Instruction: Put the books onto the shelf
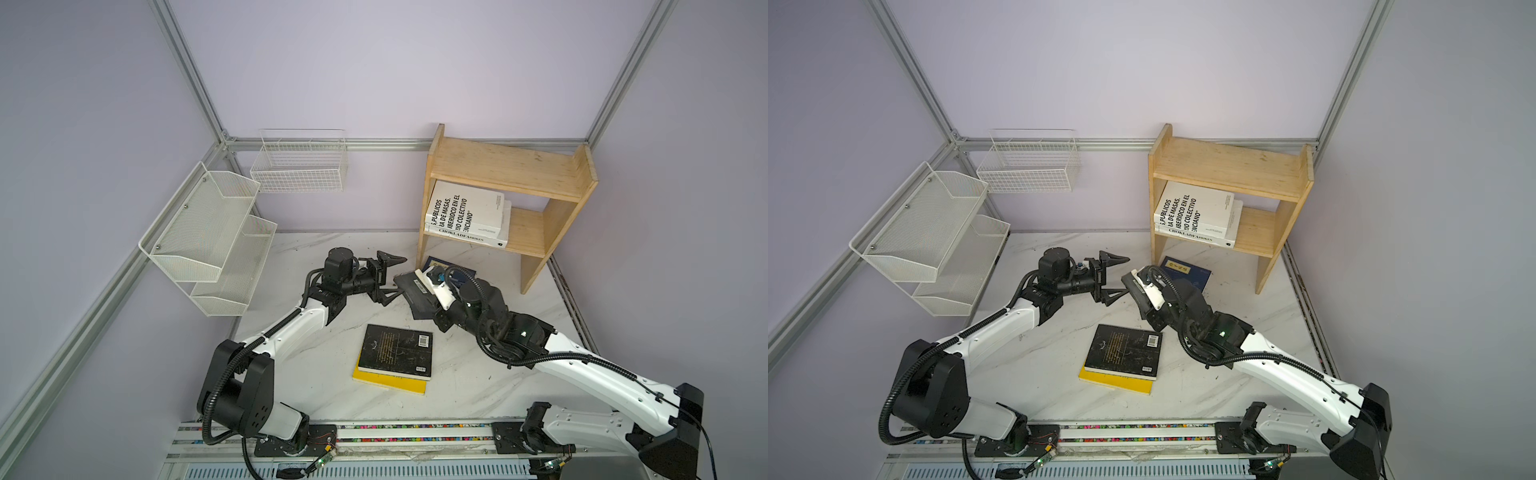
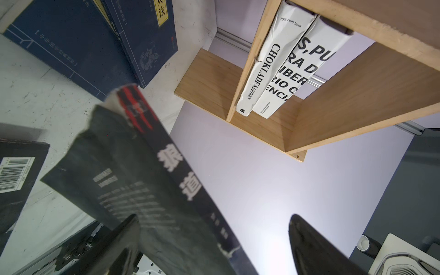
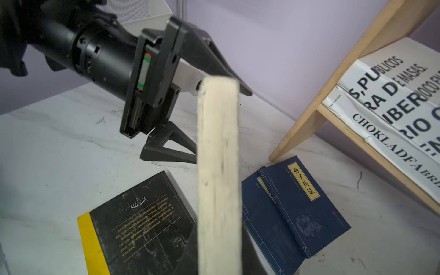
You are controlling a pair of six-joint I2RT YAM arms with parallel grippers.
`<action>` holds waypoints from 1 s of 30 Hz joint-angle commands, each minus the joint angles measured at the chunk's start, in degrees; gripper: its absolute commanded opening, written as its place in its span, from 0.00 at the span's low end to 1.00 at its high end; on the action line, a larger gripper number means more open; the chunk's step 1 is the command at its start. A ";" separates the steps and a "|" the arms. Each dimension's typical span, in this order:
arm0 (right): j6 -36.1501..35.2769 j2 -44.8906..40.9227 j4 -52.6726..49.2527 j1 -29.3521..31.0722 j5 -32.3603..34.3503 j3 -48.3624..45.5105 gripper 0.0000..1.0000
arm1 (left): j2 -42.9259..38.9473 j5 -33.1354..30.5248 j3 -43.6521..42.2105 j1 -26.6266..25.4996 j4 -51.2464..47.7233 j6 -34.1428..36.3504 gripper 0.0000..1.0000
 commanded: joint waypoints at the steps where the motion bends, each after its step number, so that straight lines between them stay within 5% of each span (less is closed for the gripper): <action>1: -7.98 0.14 5.42 2.87 6.34 2.34 0.12 | 0.94 3.73 -2.02 0.09 2.19 -1.13 0.90; 9: -20.15 0.05 7.89 5.70 10.43 1.31 0.12 | 5.09 9.20 0.34 0.26 -2.61 4.30 0.66; 18: -28.50 0.76 9.29 7.02 14.22 0.18 0.17 | 7.82 12.01 5.52 0.36 -10.79 10.98 0.25; 22: -28.98 1.23 10.35 7.00 14.82 -0.33 0.31 | 7.80 11.96 4.36 0.40 -8.55 9.61 0.08; 24: -28.69 1.77 10.54 7.00 15.16 -0.57 0.46 | 7.86 12.08 3.87 0.40 -6.09 8.04 0.00; 30: -12.89 2.87 11.41 6.82 19.52 -0.37 0.71 | 7.05 8.47 2.93 1.27 3.17 3.75 0.00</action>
